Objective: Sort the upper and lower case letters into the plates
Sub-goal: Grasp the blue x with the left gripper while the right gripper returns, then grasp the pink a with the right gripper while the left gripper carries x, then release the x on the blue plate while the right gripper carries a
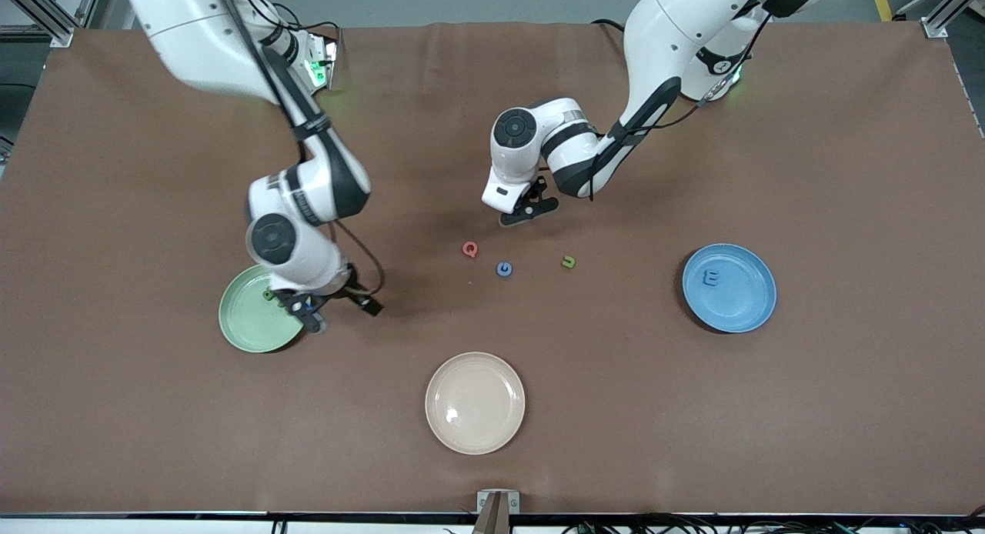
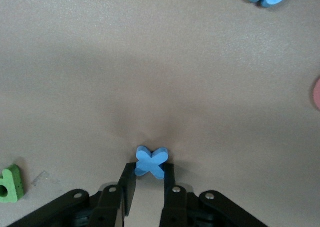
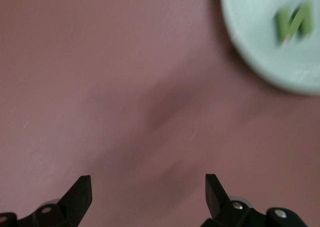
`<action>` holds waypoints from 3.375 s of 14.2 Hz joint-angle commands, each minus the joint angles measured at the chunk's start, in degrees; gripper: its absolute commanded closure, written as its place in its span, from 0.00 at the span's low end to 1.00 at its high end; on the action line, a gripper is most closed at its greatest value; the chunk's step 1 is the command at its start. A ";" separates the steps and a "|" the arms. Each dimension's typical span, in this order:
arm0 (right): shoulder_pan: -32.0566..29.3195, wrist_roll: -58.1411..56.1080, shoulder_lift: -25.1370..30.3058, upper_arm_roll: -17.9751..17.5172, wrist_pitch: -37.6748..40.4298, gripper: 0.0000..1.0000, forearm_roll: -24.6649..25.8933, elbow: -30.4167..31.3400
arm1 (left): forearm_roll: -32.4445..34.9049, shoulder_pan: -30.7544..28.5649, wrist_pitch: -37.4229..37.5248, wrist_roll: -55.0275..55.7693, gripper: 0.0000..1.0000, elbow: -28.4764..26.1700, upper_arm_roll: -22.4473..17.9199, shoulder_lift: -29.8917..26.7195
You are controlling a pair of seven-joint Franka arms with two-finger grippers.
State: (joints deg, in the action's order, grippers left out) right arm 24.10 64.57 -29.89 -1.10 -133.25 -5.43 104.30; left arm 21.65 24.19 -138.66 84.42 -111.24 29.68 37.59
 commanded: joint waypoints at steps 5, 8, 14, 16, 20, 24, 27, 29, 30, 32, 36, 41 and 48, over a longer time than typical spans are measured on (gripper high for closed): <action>10.96 20.76 -6.93 0.66 0.10 0.00 0.68 -6.56 | 1.82 -0.99 7.59 0.31 0.94 0.42 -0.32 -4.97; 13.77 26.30 -7.72 0.84 -0.08 0.00 0.77 -6.39 | 1.82 -2.66 9.19 -1.79 0.95 -0.55 -0.06 -7.61; 16.85 29.91 -8.34 0.93 -2.53 0.02 0.86 -5.08 | 1.03 -15.02 14.98 -11.63 0.97 -2.13 7.03 -11.57; 18.08 30.79 -8.69 0.93 -4.82 0.03 0.86 -4.37 | 1.03 -23.27 17.35 -14.70 0.97 -2.31 13.53 -11.93; 19.49 31.41 -9.39 1.02 -5.00 0.13 1.29 -4.45 | 1.29 -41.98 20.27 -22.27 0.97 -5.02 26.89 -12.98; 19.93 31.41 -9.48 1.10 -4.65 0.29 2.53 -4.37 | 3.39 -55.64 20.18 -31.50 0.97 -9.51 34.30 -13.33; 19.93 31.32 -9.48 1.10 -4.65 0.37 3.05 -4.37 | 8.32 -61.00 19.30 -33.52 0.97 -12.15 35.89 -13.16; 19.93 31.32 -9.65 1.02 -4.65 0.48 3.05 -4.28 | 8.33 -64.43 17.99 -37.99 0.97 -13.03 35.98 -13.16; 19.93 31.32 -9.57 1.02 -4.65 0.60 3.05 -4.19 | 8.41 -65.84 17.20 -39.67 0.97 -13.47 35.98 -13.07; 19.85 31.32 -9.57 1.02 -4.39 0.86 3.05 -4.19 | 9.02 -66.21 16.49 -40.73 0.96 -13.47 35.46 -12.55; 17.83 27.22 -8.61 2.06 -3.43 1.00 3.05 -4.37 | 16.40 -67.17 14.65 -40.83 0.96 -12.77 32.21 -9.38; 7.30 7.10 -0.18 2.33 8.08 1.00 3.05 -3.93 | 19.05 -67.70 12.89 -45.73 0.96 -10.05 26.24 -7.71; -11.68 -26.73 6.42 2.33 8.71 1.00 3.14 3.89 | 19.31 -68.75 8.49 -51.37 0.95 -7.58 20.78 -2.01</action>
State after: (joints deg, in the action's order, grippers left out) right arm 16.63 44.24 -26.06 2.60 -123.37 -3.05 104.17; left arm 39.54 -44.41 -128.98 33.42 -119.59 50.85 32.90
